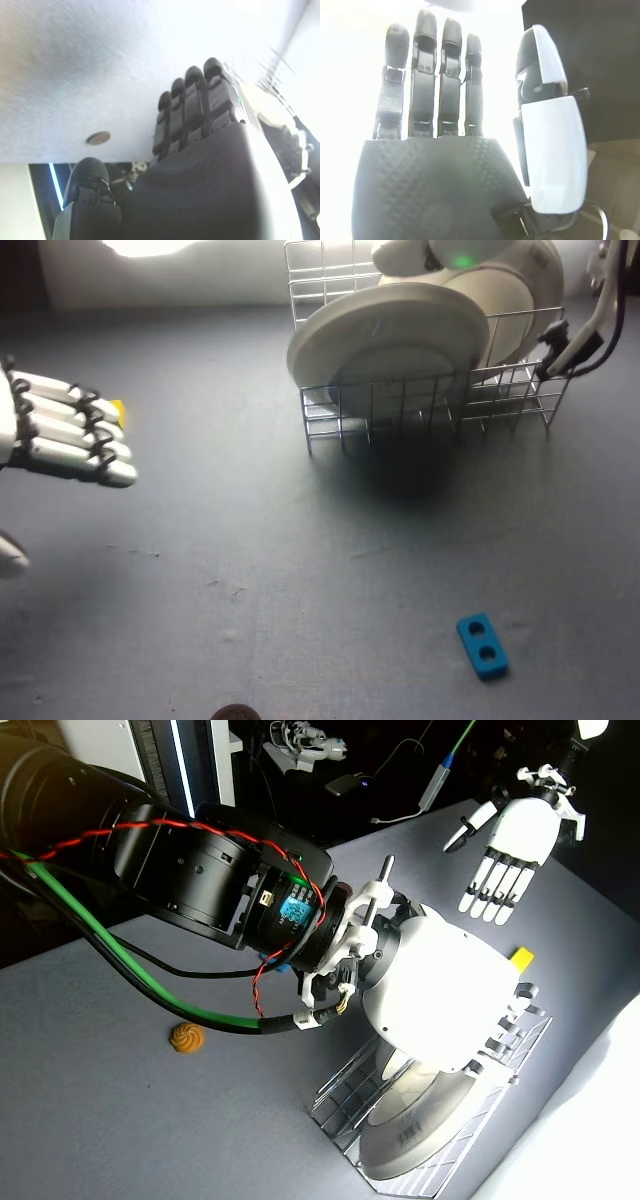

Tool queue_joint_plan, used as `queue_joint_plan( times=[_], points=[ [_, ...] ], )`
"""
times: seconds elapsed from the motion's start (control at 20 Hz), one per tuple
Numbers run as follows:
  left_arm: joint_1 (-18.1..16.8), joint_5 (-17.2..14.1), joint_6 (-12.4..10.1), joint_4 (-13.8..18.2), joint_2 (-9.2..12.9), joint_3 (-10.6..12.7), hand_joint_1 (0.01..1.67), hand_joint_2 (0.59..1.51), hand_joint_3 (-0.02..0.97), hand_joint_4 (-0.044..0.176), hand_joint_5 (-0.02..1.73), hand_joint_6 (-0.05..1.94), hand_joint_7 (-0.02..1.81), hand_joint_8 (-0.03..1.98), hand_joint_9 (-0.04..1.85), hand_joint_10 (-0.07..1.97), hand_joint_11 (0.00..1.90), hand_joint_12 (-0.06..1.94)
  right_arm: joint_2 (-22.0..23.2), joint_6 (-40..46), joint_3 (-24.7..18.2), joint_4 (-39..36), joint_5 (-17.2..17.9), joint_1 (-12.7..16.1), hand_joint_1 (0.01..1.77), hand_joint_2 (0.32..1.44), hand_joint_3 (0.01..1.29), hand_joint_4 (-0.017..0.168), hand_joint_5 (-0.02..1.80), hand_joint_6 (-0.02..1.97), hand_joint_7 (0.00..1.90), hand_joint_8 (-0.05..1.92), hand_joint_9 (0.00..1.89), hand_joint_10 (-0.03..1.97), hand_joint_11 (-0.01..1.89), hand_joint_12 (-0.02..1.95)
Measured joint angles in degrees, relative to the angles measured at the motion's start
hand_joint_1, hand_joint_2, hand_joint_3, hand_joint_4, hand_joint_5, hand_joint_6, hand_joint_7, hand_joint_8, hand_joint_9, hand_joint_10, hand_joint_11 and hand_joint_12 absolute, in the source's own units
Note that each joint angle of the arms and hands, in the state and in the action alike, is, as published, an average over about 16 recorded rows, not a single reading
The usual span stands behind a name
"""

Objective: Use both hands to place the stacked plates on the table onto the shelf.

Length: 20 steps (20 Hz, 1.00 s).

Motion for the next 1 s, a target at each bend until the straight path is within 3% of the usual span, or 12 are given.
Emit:
queue_joint_plan(
  times=[0.4, 0.75, 1.0],
  points=[
    [-3.5, -1.8, -0.2, 0.8, 0.9, -5.4, 0.02, 1.183, 0.016, -0.002, 0.12, 0.02, 0.15, 0.01, 0.13, 0.02, 0.02, 0.15, 3.9, -2.5, -3.3, -10.5, 1.4, 1.2, 0.93, 1.09, 0.02, -0.004, 0.7, 0.03, 0.79, 0.03, 0.8, 0.02, 0.28, 1.3],
    [-6.9, -2.5, -0.7, 2.5, 2.2, -10.2, 0.02, 1.183, 0.016, -0.002, 0.11, 0.02, 0.14, 0.01, 0.13, 0.02, 0.02, 0.15, 9.6, -5.3, -8.6, -16.7, 3.0, -0.1, 0.93, 1.1, 0.02, -0.003, 0.7, 0.04, 0.8, 0.03, 0.81, 0.02, 0.29, 1.3],
    [-9.1, -2.4, -1.1, 3.7, 3.0, -12.2, 0.02, 1.182, 0.016, -0.002, 0.1, 0.02, 0.14, 0.01, 0.12, 0.02, 0.02, 0.16, 13.4, -7.1, -11.8, -17.5, 4.0, -1.4, 0.92, 1.09, 0.02, -0.002, 0.69, 0.04, 0.8, 0.03, 0.81, 0.02, 0.29, 1.3]
  ],
)
